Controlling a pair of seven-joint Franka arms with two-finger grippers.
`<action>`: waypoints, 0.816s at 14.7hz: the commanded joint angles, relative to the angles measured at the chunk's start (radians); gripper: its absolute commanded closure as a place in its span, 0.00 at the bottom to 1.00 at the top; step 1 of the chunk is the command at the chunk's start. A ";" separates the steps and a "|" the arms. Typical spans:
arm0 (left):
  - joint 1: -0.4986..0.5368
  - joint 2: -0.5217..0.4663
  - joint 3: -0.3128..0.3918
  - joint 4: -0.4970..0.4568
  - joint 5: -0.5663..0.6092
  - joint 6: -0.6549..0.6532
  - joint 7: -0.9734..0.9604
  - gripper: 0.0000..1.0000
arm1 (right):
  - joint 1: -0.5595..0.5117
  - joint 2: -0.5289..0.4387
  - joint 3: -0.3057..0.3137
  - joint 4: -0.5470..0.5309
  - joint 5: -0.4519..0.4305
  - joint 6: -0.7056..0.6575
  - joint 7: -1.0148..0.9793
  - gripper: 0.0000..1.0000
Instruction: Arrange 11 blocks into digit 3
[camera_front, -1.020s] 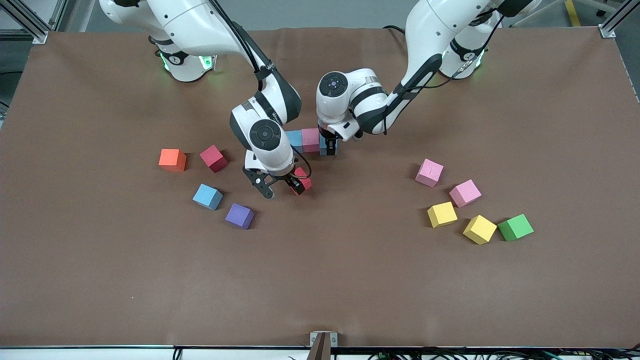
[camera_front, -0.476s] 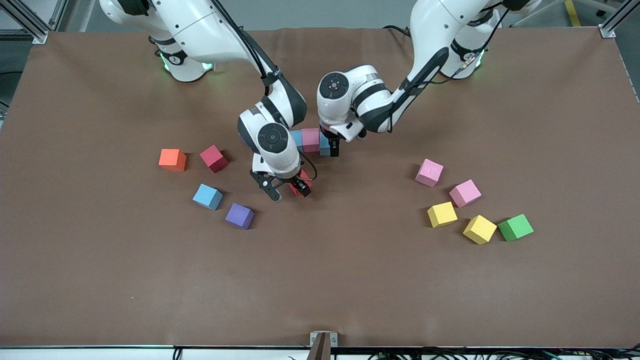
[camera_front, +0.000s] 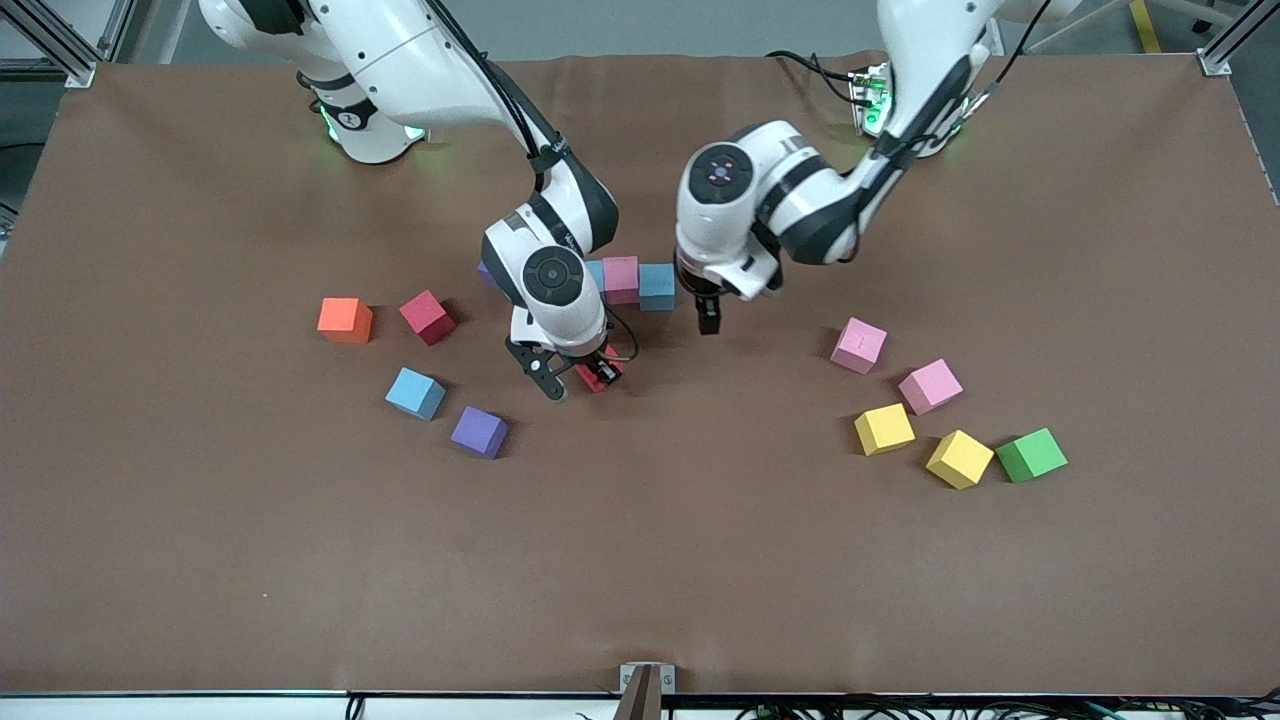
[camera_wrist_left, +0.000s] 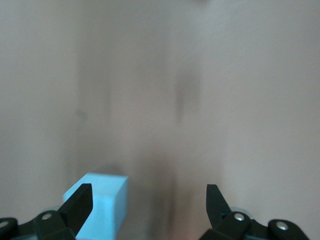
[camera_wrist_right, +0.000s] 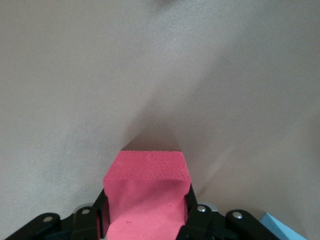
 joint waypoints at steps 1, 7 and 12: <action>0.080 -0.086 -0.008 -0.034 -0.024 -0.054 0.181 0.00 | 0.002 0.002 0.004 0.000 -0.007 -0.009 -0.039 0.98; 0.261 -0.244 -0.009 -0.204 -0.022 -0.053 0.529 0.00 | 0.000 -0.096 0.004 -0.129 -0.015 -0.017 -0.643 1.00; 0.383 -0.300 -0.011 -0.352 -0.022 0.096 0.758 0.00 | 0.013 -0.165 0.002 -0.216 -0.023 -0.004 -0.843 1.00</action>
